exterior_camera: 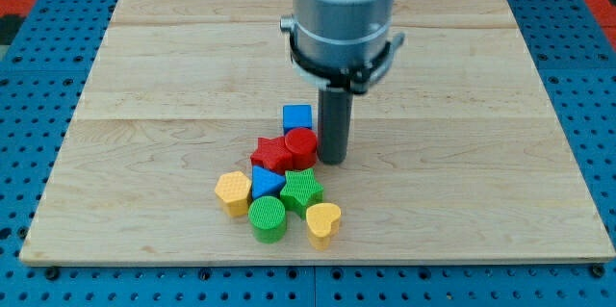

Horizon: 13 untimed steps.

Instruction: Move blue cube to top left

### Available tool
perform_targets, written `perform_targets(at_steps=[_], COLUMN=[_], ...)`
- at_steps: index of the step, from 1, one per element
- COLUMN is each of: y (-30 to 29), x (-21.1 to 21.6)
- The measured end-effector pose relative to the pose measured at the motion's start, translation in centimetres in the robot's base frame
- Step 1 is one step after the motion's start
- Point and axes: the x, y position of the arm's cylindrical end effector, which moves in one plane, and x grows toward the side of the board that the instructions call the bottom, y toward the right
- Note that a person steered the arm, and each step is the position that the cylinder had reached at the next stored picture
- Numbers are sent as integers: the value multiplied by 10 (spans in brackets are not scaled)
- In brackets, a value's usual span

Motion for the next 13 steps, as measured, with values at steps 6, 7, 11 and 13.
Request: perform_targets(at_steps=[6, 7, 11, 13], y=[-13, 5, -106, -68], x=[-39, -33, -30, -100])
